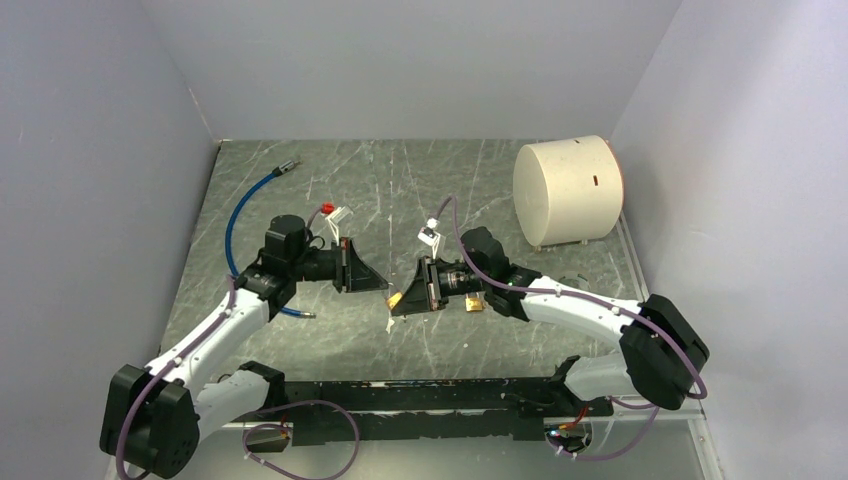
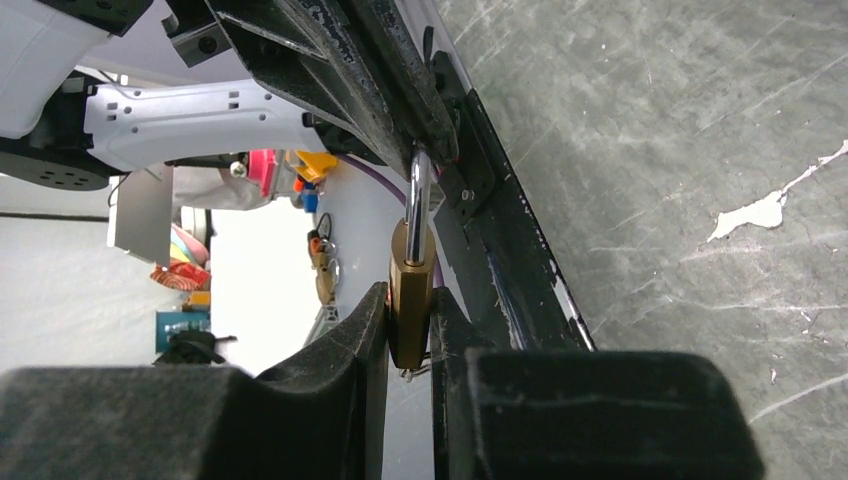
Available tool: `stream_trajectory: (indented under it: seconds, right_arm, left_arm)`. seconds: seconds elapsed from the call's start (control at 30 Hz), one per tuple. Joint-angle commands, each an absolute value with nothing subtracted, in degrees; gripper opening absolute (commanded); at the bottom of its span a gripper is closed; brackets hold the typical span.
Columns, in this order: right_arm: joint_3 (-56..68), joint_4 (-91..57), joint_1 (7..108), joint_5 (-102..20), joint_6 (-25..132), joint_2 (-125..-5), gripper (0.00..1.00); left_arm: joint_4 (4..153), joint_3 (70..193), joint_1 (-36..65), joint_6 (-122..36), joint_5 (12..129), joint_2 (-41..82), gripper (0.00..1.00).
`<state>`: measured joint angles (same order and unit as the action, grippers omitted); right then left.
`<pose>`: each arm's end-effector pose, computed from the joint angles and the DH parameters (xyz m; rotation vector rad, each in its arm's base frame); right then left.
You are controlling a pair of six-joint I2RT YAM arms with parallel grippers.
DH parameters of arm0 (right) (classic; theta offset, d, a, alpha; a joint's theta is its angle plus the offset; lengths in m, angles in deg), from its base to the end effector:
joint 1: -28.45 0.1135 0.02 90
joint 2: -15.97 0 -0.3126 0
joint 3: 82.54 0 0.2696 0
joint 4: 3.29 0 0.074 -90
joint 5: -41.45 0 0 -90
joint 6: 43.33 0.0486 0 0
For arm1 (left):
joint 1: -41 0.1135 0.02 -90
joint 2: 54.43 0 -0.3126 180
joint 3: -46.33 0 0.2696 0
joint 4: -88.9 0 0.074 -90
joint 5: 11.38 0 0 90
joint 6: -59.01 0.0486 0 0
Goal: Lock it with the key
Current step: Lock the lock.
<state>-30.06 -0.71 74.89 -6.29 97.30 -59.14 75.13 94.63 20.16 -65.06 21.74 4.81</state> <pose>0.1774 0.2340 0.2742 -0.5180 2.2377 1.7298 0.1875 -0.1149 0.2889 0.4659 2.0982 -1.5757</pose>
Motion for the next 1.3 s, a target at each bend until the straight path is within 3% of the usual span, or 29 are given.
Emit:
stream_trajectory:
  seconds: [0.0,0.63,1.07,1.27]
  right_arm:
    - [-28.6,14.6,74.1,-11.9,98.2,-58.7,0.0]
    - [-33.2,24.6,74.1,-9.9,102.0,-59.4,0.0]
    - [-36.3,26.1,72.6,-17.0,105.6,-59.2,0.0]
    - [-32.9,22.1,71.5,-21.6,103.6,-60.5,0.0]
  left_arm:
    - [75.6,92.9,16.8,-70.6,19.2,3.8,0.03]
    - [79.4,91.7,12.9,-75.3,20.6,2.8,0.03]
    - [79.4,87.6,10.9,-77.7,22.4,-1.5,0.02]
    - [91.7,86.9,9.9,-85.7,23.2,0.2,0.03]
